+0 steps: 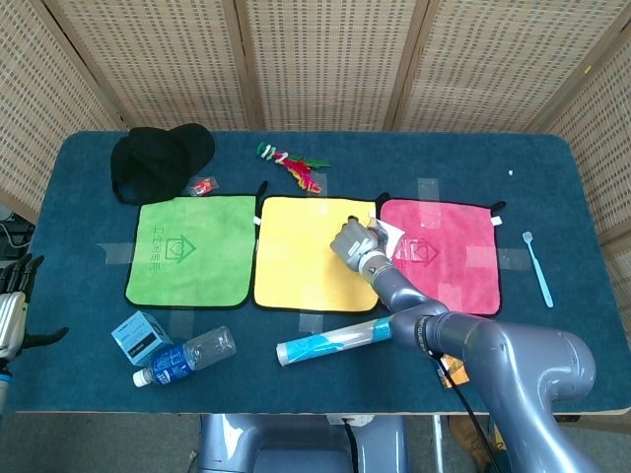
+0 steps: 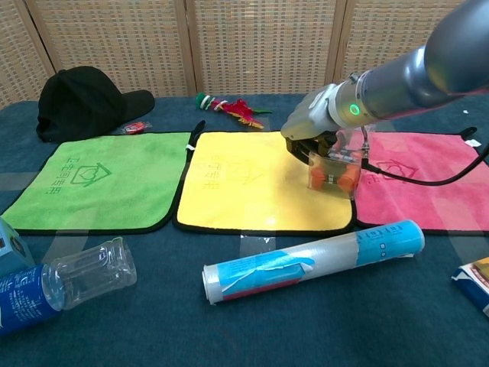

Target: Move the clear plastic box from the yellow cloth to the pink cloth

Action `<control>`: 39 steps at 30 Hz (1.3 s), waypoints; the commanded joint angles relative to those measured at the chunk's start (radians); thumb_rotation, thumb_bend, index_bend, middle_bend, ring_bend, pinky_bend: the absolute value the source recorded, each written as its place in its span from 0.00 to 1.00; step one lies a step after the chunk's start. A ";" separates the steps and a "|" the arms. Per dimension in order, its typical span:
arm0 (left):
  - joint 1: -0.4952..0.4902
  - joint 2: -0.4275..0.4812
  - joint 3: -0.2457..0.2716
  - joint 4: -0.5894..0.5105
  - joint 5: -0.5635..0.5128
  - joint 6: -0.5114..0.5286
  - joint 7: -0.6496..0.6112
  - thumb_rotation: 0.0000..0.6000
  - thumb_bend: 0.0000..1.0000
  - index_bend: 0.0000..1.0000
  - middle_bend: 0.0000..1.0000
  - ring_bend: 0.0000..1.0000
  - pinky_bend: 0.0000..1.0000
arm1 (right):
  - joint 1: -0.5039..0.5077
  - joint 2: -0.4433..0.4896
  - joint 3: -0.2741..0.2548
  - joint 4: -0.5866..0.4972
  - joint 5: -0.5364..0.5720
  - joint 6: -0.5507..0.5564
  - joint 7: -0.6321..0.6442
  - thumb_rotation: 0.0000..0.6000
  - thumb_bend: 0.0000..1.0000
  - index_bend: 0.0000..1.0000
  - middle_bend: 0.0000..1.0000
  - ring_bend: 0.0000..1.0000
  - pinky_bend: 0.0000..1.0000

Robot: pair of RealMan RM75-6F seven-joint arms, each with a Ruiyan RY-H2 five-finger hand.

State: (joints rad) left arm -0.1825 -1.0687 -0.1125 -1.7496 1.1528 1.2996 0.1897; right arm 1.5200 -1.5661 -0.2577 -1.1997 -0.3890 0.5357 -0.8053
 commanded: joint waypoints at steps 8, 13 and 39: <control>-0.005 -0.004 0.003 -0.001 -0.004 -0.003 0.010 1.00 0.00 0.00 0.00 0.00 0.00 | 0.043 0.016 -0.099 -0.075 0.063 0.036 -0.077 1.00 1.00 0.53 0.46 0.28 0.25; -0.007 -0.005 0.004 -0.003 -0.005 -0.004 0.013 1.00 0.00 0.00 0.00 0.00 0.00 | 0.039 0.018 -0.127 -0.091 0.046 0.050 -0.090 1.00 1.00 0.53 0.46 0.28 0.25; 0.000 -0.007 0.023 -0.024 0.032 0.020 0.023 1.00 0.00 0.00 0.00 0.00 0.00 | -0.068 0.150 -0.199 -0.176 0.007 0.135 -0.048 1.00 1.00 0.54 0.48 0.27 0.25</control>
State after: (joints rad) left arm -0.1849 -1.0767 -0.0917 -1.7706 1.1805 1.3159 0.2125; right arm 1.4623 -1.4274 -0.4554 -1.3638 -0.3704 0.6562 -0.8589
